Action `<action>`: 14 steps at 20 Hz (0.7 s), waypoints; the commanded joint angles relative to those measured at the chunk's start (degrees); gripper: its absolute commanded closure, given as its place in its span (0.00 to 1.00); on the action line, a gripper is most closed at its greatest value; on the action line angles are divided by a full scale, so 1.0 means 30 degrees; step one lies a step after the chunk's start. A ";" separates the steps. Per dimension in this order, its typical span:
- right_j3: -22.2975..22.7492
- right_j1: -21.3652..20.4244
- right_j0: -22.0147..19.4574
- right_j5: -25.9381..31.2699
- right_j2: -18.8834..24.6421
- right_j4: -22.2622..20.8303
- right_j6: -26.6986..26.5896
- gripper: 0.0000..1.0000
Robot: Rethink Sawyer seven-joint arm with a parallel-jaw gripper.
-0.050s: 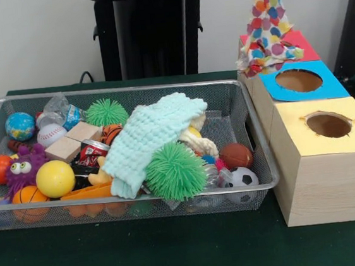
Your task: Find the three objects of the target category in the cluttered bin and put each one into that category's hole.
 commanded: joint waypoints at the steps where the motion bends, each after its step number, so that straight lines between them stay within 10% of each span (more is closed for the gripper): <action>1: 0.0596 -0.0148 0.0708 0.2650 -0.0616 0.0265 0.2560 1.00; 14: -0.1284 0.1302 0.2525 0.2552 -0.1432 -0.0140 0.4312 1.00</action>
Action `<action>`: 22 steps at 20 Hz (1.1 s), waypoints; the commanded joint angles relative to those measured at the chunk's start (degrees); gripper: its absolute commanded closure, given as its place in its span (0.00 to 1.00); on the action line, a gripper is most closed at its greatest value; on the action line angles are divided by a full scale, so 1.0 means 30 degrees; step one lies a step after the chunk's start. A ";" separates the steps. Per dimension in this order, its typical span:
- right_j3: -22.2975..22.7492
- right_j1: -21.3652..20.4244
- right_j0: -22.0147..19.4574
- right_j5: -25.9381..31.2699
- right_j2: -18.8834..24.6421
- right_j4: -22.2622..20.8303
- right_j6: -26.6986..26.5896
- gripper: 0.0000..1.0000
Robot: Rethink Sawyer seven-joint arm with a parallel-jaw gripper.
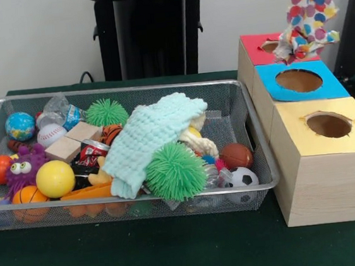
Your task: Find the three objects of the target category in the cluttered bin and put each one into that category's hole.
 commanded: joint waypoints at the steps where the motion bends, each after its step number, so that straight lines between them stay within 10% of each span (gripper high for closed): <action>1: -0.0814 0.1239 0.0618 0.1941 -0.1209 -0.0103 0.4509 1.00; 22: -0.2869 0.4244 0.2346 -0.0342 -0.2732 0.0283 0.4454 1.00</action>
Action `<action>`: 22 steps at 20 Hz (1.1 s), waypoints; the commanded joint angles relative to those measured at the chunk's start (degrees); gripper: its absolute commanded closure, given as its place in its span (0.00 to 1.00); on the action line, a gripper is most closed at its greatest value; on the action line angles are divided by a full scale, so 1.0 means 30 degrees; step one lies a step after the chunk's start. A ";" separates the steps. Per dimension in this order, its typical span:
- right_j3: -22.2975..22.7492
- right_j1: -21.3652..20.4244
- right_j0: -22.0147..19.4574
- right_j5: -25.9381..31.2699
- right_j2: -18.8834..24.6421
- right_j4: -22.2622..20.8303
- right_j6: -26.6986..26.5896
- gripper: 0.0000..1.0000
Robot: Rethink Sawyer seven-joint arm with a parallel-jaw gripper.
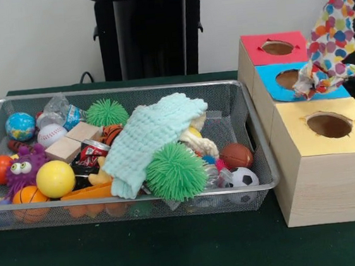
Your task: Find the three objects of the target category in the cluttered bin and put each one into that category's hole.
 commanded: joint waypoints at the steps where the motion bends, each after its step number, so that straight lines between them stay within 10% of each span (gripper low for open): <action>1: -0.0695 0.1105 0.0182 0.0093 -0.0820 0.0341 0.4374 1.00; 22: -0.3348 0.3030 0.1661 0.0055 -0.1961 0.0636 0.4570 1.00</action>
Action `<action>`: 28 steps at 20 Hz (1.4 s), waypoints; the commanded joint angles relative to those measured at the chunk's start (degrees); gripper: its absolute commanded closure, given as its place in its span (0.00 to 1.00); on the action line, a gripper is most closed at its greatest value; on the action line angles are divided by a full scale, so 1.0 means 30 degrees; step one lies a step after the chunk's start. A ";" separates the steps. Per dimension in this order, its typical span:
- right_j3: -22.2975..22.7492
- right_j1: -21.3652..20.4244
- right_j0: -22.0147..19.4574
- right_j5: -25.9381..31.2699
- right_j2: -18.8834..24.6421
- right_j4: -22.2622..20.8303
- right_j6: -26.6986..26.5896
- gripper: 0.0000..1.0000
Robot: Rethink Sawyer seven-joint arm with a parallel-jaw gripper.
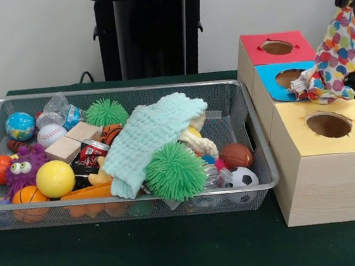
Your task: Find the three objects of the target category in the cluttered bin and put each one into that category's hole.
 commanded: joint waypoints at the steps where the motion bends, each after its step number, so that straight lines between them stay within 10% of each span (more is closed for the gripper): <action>1: -0.1691 0.1486 0.0137 0.0052 -0.0399 0.0514 0.4547 1.00; 18: -0.4620 0.1903 0.0437 0.3146 -0.0767 0.1133 0.3719 1.00; 28: -0.3856 0.1868 0.0528 0.2177 -0.1076 0.1509 0.3500 1.00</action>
